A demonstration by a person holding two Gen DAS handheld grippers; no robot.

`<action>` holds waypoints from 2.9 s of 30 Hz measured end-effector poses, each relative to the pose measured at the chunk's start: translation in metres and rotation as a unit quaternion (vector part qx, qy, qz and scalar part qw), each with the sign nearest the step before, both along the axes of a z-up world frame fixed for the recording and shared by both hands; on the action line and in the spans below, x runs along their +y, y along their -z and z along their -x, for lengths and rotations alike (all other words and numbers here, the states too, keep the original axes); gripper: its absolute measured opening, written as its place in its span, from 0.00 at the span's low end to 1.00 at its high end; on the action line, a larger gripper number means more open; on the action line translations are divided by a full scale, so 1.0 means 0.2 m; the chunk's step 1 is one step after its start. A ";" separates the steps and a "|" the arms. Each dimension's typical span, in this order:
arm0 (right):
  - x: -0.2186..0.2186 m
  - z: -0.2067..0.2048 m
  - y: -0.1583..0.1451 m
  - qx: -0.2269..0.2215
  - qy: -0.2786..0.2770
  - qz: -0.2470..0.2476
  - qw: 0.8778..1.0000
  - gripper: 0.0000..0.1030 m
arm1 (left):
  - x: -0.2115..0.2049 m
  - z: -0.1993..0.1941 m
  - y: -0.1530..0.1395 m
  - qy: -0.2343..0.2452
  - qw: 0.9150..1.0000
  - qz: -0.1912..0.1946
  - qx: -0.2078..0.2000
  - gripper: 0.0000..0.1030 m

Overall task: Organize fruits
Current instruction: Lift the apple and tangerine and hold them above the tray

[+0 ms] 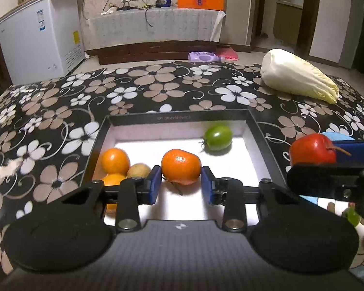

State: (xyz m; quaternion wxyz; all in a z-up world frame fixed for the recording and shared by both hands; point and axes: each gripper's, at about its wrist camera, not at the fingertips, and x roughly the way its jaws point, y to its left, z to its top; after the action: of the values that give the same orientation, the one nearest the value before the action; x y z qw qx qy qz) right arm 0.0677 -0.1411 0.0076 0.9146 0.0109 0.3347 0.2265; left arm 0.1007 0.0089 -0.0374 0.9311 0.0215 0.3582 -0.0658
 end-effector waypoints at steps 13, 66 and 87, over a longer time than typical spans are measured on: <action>0.00 0.11 -0.01 -0.013 0.008 -0.018 1.000 0.31 | 0.06 0.19 -0.08 -0.020 1.000 0.004 -0.010 0.40; 0.07 0.36 0.03 -0.006 -0.017 -0.034 0.999 0.31 | 0.07 0.61 -0.05 -0.041 0.999 -0.008 0.024 0.40; 0.06 0.35 0.03 -0.008 -0.019 -0.035 0.999 0.31 | 0.06 0.61 -0.04 -0.038 0.999 -0.008 0.023 0.40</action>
State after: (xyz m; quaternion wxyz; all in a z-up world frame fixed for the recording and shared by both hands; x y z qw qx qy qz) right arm -0.0031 -0.1285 0.0020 0.9118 0.0352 0.3195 0.2557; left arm -0.0204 0.0218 -0.0284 0.9243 0.0134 0.3805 -0.0278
